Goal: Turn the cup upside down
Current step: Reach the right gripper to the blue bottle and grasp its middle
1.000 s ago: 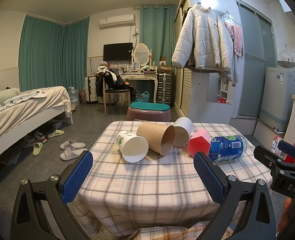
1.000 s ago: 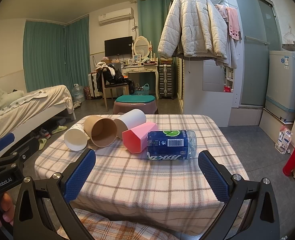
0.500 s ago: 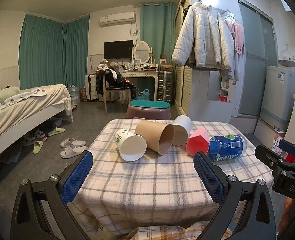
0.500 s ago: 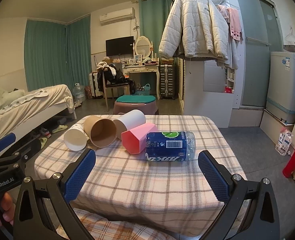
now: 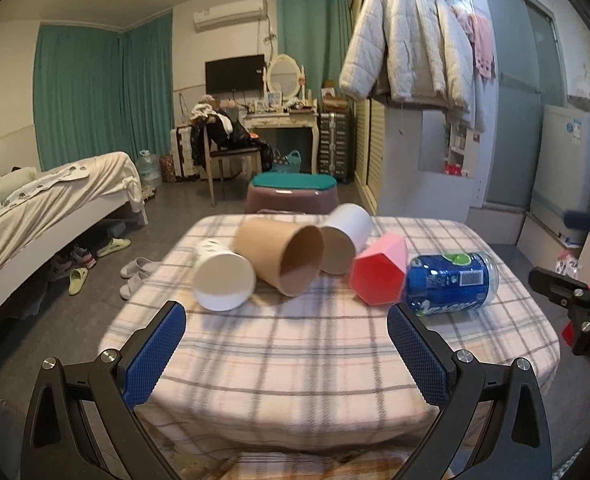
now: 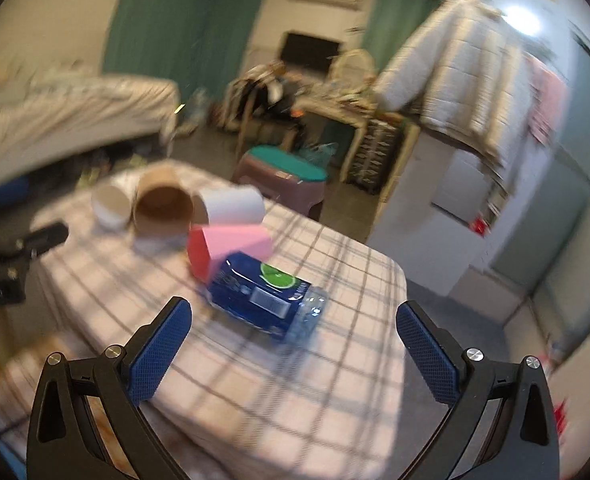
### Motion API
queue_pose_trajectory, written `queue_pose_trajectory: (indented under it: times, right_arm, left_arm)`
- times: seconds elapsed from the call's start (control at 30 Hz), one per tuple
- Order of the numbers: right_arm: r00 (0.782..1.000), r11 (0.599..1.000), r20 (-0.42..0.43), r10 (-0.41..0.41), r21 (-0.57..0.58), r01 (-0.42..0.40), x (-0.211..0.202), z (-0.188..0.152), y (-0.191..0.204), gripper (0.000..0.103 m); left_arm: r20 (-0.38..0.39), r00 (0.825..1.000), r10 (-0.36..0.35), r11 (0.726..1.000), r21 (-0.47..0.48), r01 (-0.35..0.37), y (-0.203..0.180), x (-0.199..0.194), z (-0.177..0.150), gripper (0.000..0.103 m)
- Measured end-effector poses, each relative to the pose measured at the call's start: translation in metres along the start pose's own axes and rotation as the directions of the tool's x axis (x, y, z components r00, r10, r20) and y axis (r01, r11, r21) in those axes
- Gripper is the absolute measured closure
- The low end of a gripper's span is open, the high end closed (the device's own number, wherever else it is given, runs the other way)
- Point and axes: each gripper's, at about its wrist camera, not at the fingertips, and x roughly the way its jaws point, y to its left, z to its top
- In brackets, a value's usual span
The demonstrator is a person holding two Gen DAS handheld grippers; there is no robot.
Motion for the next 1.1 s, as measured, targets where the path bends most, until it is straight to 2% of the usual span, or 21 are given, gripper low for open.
queue_pose_trajectory:
  times: [0.1, 0.27, 0.43, 0.6, 0.67, 0.73, 0.83, 0.9, 0.97, 1.1]
  right_arm:
    - [0.994, 0.982, -0.079, 0.068, -0.170, -0.081, 0.028, 0.004, -0.006, 0.000]
    - [0.975, 0.925, -0.185, 0.126, -0.334, -0.183, 0.072, 0.013, -0.001, 0.000]
    - [0.942, 0.855, -0.293, 0.166, -0.433, -0.286, 0.119, 0.014, 0.016, 0.000]
    - [0.929, 0.809, -0.328, 0.169, -0.492, -0.321, 0.140, 0.009, 0.035, 0.000]
    - [0.930, 0.805, -0.330, 0.163, -0.501, -0.318, 0.145, 0.009, 0.040, 0.001]
    - [0.926, 0.800, -0.344, 0.156, -0.506, -0.322, 0.149, 0.009, 0.042, 0.006]
    - [0.923, 0.801, -0.363, 0.132, -0.509, -0.315, 0.151, 0.011, 0.044, 0.026]
    - [0.923, 0.809, -0.372, 0.104, -0.508, -0.296, 0.151, 0.013, 0.046, 0.029]
    - [0.919, 0.826, -0.384, 0.092, -0.486, -0.286, 0.147, 0.016, 0.047, 0.031]
    - [0.908, 0.893, -0.404, 0.112, -0.360, -0.271, 0.126, 0.030, 0.050, 0.032]
  left_arm:
    - [-0.020, 1.000, 0.009, 1.000, 0.018, -0.008, -0.013, 0.012, -0.001, 0.000]
    - [-0.080, 0.996, 0.036, 0.999, 0.013, -0.036, -0.021, 0.033, -0.003, 0.000]
    - [-0.131, 0.989, 0.073, 0.997, 0.011, -0.073, -0.018, 0.058, -0.005, 0.000]
    - [-0.145, 0.986, 0.077, 0.997, 0.008, -0.077, -0.008, 0.072, -0.002, 0.000]
    - [-0.149, 0.986, 0.069, 0.998, 0.010, -0.068, -0.007, 0.077, -0.002, 0.000]
    - [-0.144, 0.988, 0.058, 0.998, 0.013, -0.057, -0.007, 0.085, -0.005, 0.000]
    - [-0.146, 0.989, 0.038, 0.999, 0.009, -0.037, -0.004, 0.087, -0.007, 0.000]
    - [-0.144, 0.989, 0.027, 1.000, 0.007, -0.026, -0.001, 0.087, -0.007, 0.000]
    - [-0.136, 0.991, 0.016, 1.000, 0.004, -0.016, 0.004, 0.086, -0.006, 0.000]
    - [-0.110, 0.994, -0.006, 1.000, -0.011, 0.005, 0.018, 0.078, -0.007, 0.000]
